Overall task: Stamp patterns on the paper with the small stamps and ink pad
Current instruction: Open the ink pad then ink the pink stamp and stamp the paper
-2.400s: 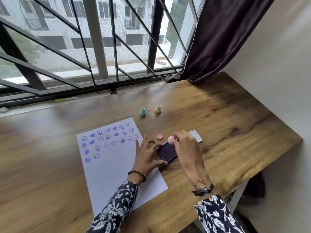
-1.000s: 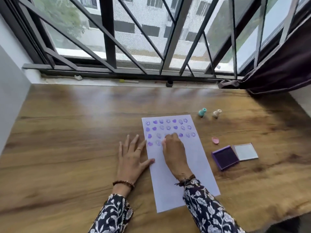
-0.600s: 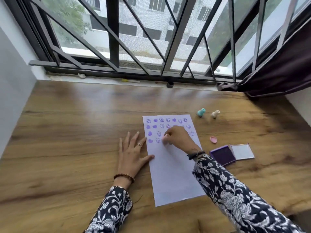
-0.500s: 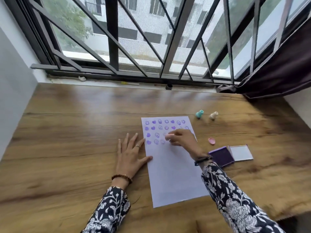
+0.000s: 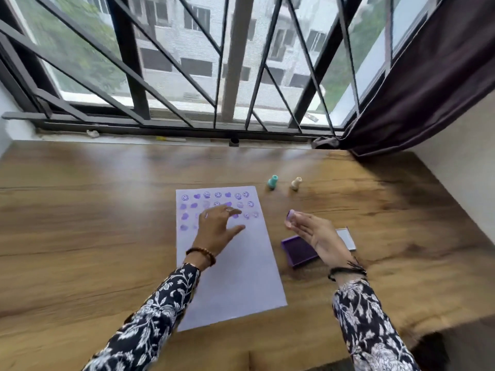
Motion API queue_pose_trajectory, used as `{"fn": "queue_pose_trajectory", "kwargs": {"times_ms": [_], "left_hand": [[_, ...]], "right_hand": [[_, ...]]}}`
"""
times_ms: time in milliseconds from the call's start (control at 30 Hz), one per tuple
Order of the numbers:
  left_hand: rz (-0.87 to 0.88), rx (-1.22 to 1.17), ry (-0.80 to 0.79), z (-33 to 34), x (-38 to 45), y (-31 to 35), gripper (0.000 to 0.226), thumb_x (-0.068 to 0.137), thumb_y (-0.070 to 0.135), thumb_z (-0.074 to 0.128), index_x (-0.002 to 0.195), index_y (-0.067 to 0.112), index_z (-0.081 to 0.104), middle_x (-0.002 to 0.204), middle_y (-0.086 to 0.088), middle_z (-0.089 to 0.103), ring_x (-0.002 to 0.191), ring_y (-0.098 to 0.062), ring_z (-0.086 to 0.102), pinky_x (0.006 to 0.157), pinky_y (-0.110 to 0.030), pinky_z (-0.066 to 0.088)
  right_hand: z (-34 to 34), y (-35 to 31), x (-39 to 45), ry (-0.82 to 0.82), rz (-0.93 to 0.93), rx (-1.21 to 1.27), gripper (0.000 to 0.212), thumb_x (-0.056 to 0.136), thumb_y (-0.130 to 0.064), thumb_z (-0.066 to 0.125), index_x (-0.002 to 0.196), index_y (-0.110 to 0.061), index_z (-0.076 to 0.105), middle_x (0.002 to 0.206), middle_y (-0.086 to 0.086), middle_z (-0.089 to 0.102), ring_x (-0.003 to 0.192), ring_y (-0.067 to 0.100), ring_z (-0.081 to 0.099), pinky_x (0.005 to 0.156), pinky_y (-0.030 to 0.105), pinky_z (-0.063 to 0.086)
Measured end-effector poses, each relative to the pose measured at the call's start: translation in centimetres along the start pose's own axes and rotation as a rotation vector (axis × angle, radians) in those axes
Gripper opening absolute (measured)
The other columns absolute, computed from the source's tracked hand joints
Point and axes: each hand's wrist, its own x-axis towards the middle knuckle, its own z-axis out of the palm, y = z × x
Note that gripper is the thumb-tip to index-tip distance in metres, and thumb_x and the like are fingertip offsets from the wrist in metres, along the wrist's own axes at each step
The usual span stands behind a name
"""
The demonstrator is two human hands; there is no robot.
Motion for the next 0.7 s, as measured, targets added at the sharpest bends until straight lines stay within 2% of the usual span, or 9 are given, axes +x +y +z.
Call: {"fn": "queue_pose_trajectory", "kwargs": {"times_ms": [100,233,333,400,467,533,567,667,700], "left_hand": [[0.032,-0.03,-0.035,2.4,1.6,2.9,0.031,0.08,0.027,0.067,0.108,0.016,0.064,0.117,-0.006,0.067,0.114,-0.021,0.056,0.1,-0.041,0.039],[0.003,0.053,-0.114,5.3,3.5,5.0,0.029,0.083,0.025,0.062,0.111,0.018,0.062,0.115,-0.005,0.066,0.113,-0.022,0.054,0.095,-0.036,0.037],[0.027,0.122,-0.205,6.5,3.5,5.0,0.036,0.082,0.029,0.062,0.117,0.022,0.058,0.114,-0.004,0.064,0.112,-0.023,0.052,0.094,-0.037,0.038],[0.083,0.167,-0.26,6.6,3.0,5.0,0.041,0.081,0.034,0.062,0.12,0.024,0.054,0.119,-0.004,0.059,0.115,-0.021,0.049,0.093,-0.035,0.032],[0.132,0.153,-0.302,6.6,3.0,4.5,0.041,0.081,0.038,0.061,0.119,0.025,0.055,0.12,-0.004,0.056,0.116,-0.02,0.047,0.091,-0.033,0.025],[0.052,0.151,-0.205,9.7,6.3,8.1,0.033,0.081,0.041,0.061,0.11,0.026,0.06,0.114,-0.002,0.057,0.111,-0.019,0.049,0.091,-0.036,0.027],[0.035,0.127,-0.181,9.3,6.3,8.0,0.03,0.081,0.041,0.061,0.106,0.025,0.062,0.11,-0.002,0.059,0.108,-0.019,0.05,0.091,-0.036,0.028],[0.051,0.07,-0.145,9.3,6.0,7.6,0.027,0.079,0.033,0.065,0.103,0.021,0.063,0.107,-0.004,0.063,0.104,-0.019,0.053,0.081,-0.023,0.024],[0.061,0.03,-0.136,9.2,5.7,8.0,0.027,0.079,0.027,0.067,0.104,0.018,0.063,0.107,-0.005,0.065,0.102,-0.019,0.055,0.08,-0.02,0.025]], "right_hand": [[-1.9,-0.9,0.4,0.001,-0.005,0.033,0.014,0.087,-0.003,0.056,0.097,0.002,0.064,0.068,0.001,0.075,0.064,0.008,0.07,0.06,0.014,0.057],[-4.1,-1.3,1.4,0.042,0.009,0.028,0.01,0.087,-0.003,0.056,0.094,0.0,0.062,0.074,0.007,0.069,0.059,0.009,0.066,0.06,0.014,0.058],[-4.5,-0.5,1.1,0.058,0.027,-0.003,0.007,0.087,-0.002,0.057,0.091,-0.001,0.062,0.076,0.01,0.065,0.06,0.011,0.062,0.058,0.015,0.057],[-4.4,0.8,1.0,0.067,0.018,-0.053,0.006,0.086,-0.002,0.058,0.084,-0.003,0.063,0.074,0.008,0.066,0.058,0.01,0.062,0.058,0.015,0.057],[-3.7,1.0,1.2,0.071,-0.01,-0.095,0.005,0.086,-0.002,0.059,0.086,-0.002,0.063,0.074,0.008,0.066,0.057,0.009,0.062,0.057,0.013,0.056],[-7.9,-1.1,5.5,-0.03,0.007,-0.19,0.01,0.085,-0.001,0.06,0.094,0.001,0.063,0.076,0.01,0.067,0.06,0.009,0.063,0.058,0.013,0.055],[-7.6,-0.9,5.7,-0.049,-0.017,-0.268,0.012,0.083,-0.001,0.061,0.095,0.002,0.063,0.077,0.011,0.067,0.064,0.012,0.063,0.06,0.016,0.055],[-6.4,-0.6,5.5,-0.043,-0.138,-0.44,0.019,0.079,-0.005,0.067,0.096,0.001,0.068,0.08,0.014,0.069,0.075,0.02,0.062,0.071,0.029,0.052],[-6.2,-0.6,5.3,-0.059,-0.191,-0.503,0.021,0.078,-0.01,0.069,0.097,-0.003,0.069,0.081,0.011,0.069,0.078,0.019,0.063,0.074,0.029,0.053]]}}
